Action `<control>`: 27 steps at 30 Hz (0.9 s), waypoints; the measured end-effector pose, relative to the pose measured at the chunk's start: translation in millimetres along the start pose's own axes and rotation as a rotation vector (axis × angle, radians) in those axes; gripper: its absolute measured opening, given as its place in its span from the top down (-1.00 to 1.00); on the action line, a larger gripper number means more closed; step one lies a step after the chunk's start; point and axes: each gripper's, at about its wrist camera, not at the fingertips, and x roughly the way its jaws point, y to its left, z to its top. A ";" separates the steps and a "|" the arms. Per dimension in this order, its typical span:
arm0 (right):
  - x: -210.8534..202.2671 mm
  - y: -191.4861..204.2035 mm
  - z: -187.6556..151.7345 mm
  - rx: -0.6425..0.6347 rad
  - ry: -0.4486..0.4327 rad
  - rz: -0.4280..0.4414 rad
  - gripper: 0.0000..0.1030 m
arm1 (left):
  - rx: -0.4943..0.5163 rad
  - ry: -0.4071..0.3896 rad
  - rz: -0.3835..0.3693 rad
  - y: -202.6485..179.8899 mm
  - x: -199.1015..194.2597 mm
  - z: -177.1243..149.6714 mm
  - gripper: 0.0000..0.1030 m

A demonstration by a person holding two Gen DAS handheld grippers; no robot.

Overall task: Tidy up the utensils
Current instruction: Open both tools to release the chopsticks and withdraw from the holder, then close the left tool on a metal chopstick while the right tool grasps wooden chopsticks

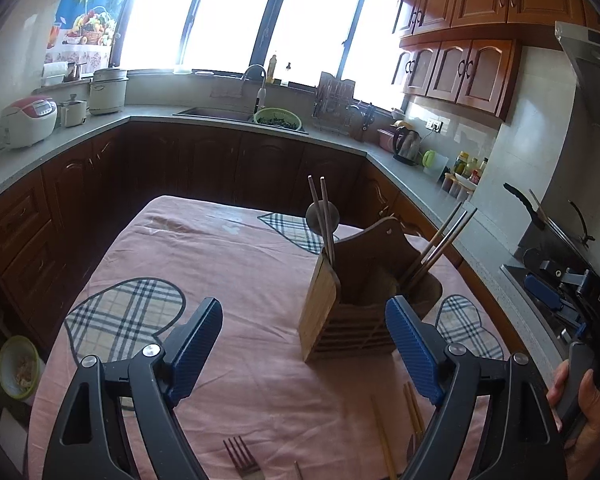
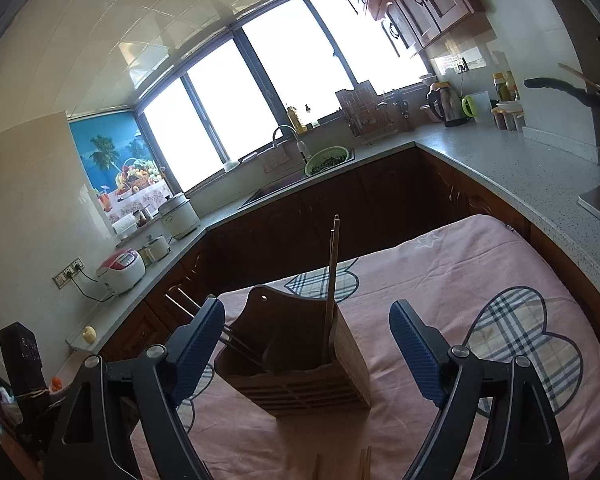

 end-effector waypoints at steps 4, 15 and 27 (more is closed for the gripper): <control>-20.8 1.0 -20.4 -0.010 0.023 -0.012 -0.71 | 0.017 0.041 0.003 0.6 -25.3 -20.8 -0.63; -68.4 -1.1 -71.9 -0.011 0.069 -0.068 -0.72 | 0.014 0.113 0.003 2.9 -76.3 -58.1 -0.63; -75.4 -13.5 -112.6 0.009 0.152 -0.101 -0.72 | 0.008 0.210 0.014 4.4 -69.5 -78.1 -0.61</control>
